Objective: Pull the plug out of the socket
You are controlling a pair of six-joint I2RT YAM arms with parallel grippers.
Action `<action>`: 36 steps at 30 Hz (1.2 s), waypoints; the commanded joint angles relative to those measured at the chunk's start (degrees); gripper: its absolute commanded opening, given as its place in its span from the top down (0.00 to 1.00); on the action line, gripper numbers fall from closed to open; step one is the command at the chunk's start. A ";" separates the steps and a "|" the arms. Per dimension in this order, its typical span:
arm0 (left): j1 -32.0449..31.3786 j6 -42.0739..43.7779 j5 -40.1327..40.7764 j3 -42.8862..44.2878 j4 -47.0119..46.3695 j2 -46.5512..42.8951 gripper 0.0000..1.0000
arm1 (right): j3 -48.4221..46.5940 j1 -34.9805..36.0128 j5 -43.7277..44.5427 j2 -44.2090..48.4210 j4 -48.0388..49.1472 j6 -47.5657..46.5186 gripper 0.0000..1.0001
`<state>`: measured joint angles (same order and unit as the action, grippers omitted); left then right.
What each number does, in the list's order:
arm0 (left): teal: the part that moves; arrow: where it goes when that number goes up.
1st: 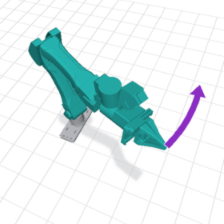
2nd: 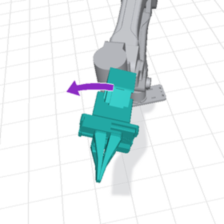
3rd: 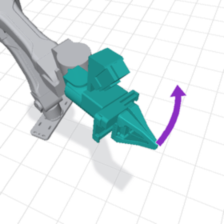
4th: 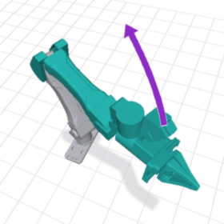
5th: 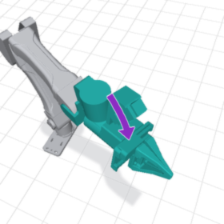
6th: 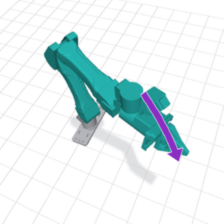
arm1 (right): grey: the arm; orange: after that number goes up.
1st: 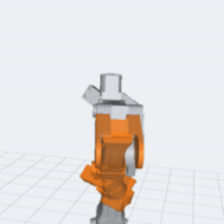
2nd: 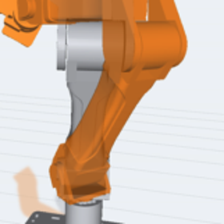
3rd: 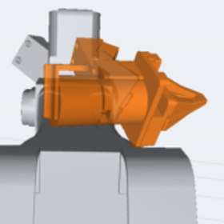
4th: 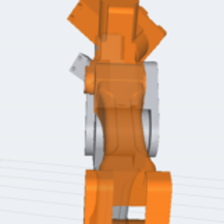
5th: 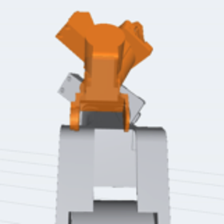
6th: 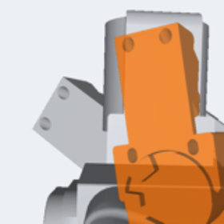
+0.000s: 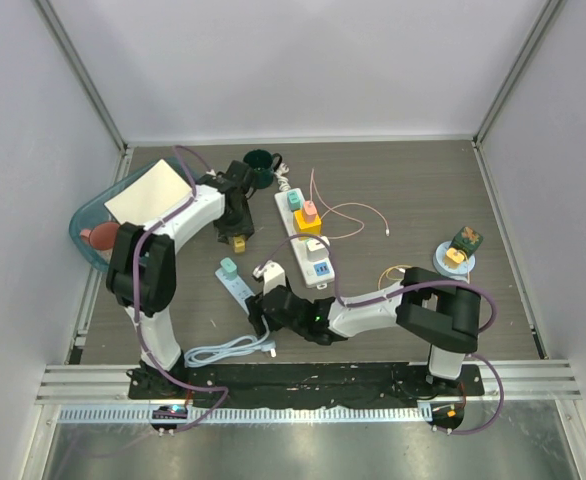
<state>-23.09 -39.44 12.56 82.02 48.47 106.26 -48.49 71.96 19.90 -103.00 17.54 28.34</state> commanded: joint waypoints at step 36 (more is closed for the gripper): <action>3.23 -23.14 -5.44 -19.08 2.07 -27.95 0.29 | -4.33 -0.86 1.80 -6.33 15.86 -28.07 0.26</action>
<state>-19.90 -60.34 8.69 63.37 53.34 78.98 -50.70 71.40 20.45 -108.57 27.00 1.78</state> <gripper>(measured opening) 0.707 0.765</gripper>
